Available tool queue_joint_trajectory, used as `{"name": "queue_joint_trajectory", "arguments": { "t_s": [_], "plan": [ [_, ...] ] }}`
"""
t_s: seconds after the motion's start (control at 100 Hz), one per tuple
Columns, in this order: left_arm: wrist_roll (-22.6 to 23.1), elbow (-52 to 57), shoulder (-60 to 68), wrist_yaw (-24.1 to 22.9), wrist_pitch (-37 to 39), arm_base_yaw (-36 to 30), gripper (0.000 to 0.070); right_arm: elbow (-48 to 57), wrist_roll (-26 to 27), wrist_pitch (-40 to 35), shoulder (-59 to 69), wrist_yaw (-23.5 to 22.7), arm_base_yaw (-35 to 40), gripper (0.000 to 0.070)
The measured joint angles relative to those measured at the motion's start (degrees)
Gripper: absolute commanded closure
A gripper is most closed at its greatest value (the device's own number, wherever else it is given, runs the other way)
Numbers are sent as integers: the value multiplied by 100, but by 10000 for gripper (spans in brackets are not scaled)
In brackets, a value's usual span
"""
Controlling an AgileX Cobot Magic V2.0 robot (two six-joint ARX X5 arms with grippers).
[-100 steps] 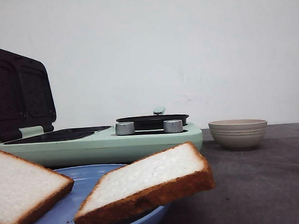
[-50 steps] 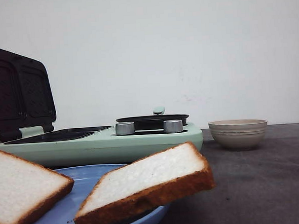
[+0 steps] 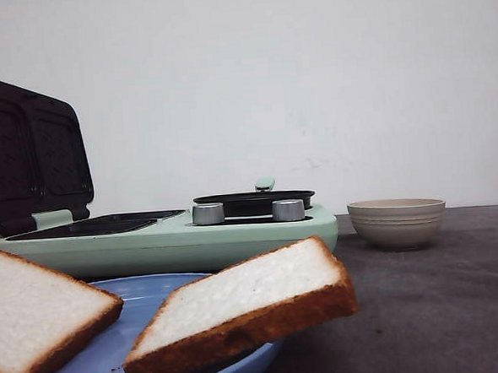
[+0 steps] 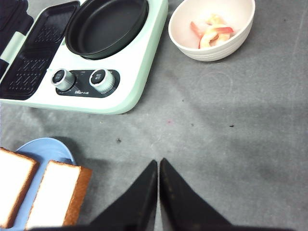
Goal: Make breakfast with bread and shrimp
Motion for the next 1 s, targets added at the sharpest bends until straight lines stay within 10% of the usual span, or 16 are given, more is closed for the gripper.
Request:
{"name": "queue_joint_trajectory", "arguments": {
  "t_s": [0.6, 0.76, 1.0],
  "plan": [
    [127, 2, 1130, 245, 654, -262, 395, 0, 2, -153, 0, -70, 0, 700],
    [146, 2, 1145, 254, 761, -267, 700, 0, 0, -153, 0, -70, 0, 700],
    [197, 39, 1143, 299, 763, -267, 696, 0, 0, -153, 0, -70, 0, 700]
  ]
}}
